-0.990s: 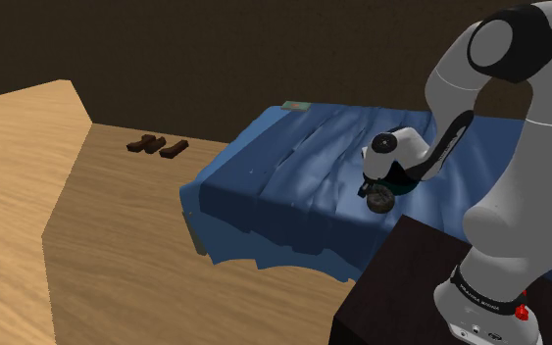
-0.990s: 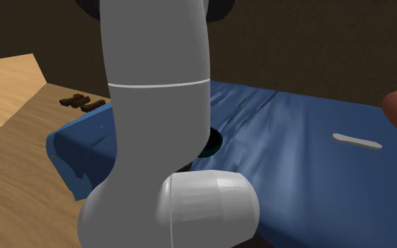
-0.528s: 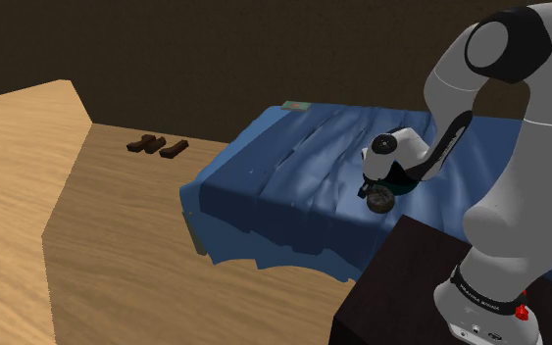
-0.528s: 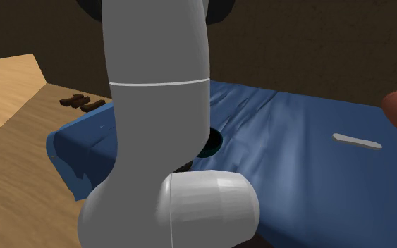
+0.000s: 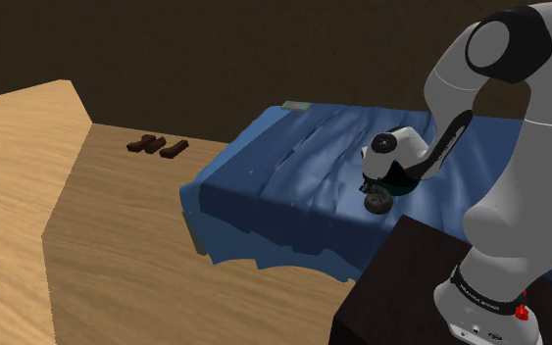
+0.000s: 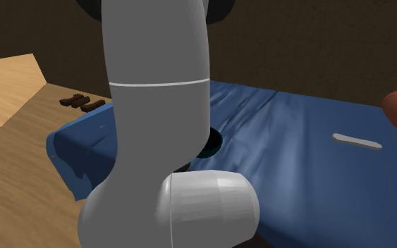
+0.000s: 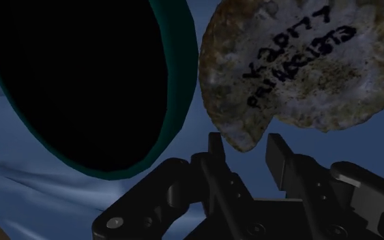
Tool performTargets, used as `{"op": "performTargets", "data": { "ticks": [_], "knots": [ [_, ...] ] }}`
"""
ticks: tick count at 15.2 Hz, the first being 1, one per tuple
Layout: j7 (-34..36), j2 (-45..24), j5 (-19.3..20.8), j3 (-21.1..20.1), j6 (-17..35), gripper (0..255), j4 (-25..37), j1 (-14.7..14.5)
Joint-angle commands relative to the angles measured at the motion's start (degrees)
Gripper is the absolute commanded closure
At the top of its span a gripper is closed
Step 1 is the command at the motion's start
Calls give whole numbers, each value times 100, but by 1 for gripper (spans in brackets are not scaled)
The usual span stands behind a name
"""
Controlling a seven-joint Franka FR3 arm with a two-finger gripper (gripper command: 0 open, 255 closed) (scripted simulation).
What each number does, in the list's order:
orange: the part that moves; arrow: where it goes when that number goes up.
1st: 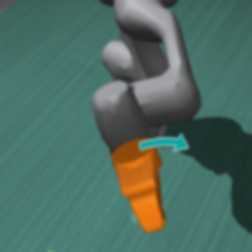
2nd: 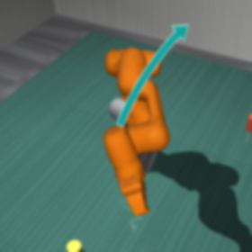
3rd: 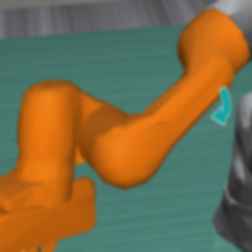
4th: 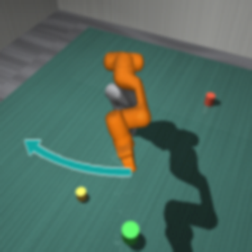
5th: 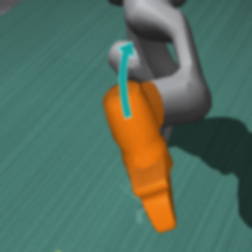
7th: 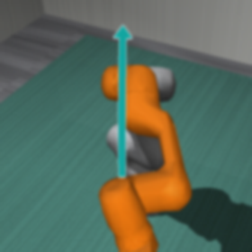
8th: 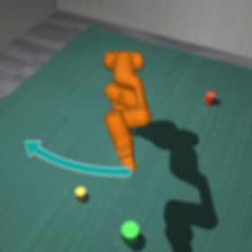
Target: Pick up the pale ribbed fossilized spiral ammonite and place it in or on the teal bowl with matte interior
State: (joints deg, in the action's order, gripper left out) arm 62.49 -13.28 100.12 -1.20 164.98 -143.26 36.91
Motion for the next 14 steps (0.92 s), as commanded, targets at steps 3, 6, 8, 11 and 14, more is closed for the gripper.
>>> {"op": "performTargets", "data": {
  "ticks": [3, 6, 8, 11, 14],
  "knots": [
    [-131, 67, -118, 9, 13, 255, -75, 4],
    [-653, 354, -615, 17, 40, 255, -227, 10],
    [-1018, 547, -966, 11, 47, 255, -328, 19],
    [-939, 501, -1275, -161, -623, 0, -410, -230],
    [-948, 301, -2573, -738, -2611, 0, -431, -974]
  ]
}}
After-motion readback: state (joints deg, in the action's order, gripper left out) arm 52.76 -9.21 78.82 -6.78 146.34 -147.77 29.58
